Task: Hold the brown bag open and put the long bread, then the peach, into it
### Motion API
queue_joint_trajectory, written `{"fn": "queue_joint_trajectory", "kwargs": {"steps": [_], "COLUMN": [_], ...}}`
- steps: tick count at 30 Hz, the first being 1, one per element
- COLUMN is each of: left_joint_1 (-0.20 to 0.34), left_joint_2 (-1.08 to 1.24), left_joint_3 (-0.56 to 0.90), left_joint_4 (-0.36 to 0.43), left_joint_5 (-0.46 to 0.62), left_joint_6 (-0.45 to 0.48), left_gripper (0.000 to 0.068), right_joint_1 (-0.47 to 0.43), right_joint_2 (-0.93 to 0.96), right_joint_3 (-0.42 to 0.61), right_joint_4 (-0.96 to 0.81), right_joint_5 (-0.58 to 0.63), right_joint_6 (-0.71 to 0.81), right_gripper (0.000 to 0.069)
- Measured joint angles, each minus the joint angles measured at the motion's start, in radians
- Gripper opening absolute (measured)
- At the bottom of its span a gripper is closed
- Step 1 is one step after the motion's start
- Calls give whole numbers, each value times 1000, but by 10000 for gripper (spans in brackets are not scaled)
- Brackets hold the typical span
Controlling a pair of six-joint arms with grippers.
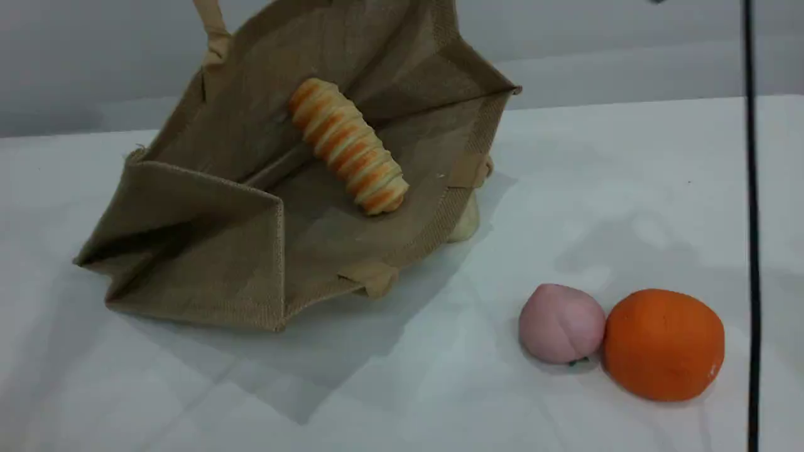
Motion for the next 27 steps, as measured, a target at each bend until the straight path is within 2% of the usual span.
{"fn": "queue_joint_trajectory", "kwargs": {"steps": [3,7,15,19,23,27], "left_joint_1": [0,0,0,0,0,0], "left_joint_2": [0,0,0,0,0,0], "left_joint_3": [0,0,0,0,0,0], "left_joint_4": [0,0,0,0,0,0], "left_joint_5": [0,0,0,0,0,0], "left_joint_6": [0,0,0,0,0,0], "left_gripper": [93,93,93,93,93,93], "right_joint_1": [0,12,126,179,191,191], "right_joint_2": [-34,-60,-59,-33,31,117], "right_joint_3": [2,24,147,193,203,203], "right_joint_4": [-95,-135,-144,-179,-175,-178], "right_joint_5": [48,73,68,-35,-122,-141], "right_joint_6": [126,243,291,320,343,350], "right_gripper": [563,563,563,563,563,563]}}
